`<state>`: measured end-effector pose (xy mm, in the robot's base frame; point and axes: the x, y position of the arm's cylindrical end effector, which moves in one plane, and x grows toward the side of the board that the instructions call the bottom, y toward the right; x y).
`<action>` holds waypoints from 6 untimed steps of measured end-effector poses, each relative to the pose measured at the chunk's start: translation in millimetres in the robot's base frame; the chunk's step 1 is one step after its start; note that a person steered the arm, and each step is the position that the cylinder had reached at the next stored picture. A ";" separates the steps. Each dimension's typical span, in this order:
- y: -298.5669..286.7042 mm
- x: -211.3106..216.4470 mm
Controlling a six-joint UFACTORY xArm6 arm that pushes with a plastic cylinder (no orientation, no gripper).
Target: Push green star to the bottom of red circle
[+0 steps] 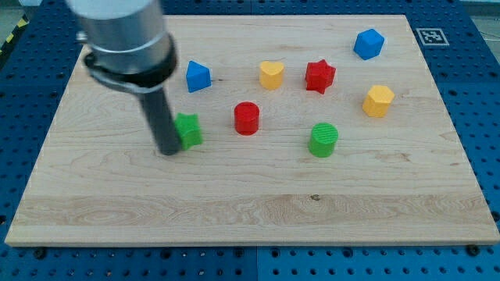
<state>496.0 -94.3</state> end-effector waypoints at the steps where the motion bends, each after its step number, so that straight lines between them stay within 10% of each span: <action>1: 28.3 0.0; 3: -52.3 -28.6; 6: 61.1 -20.1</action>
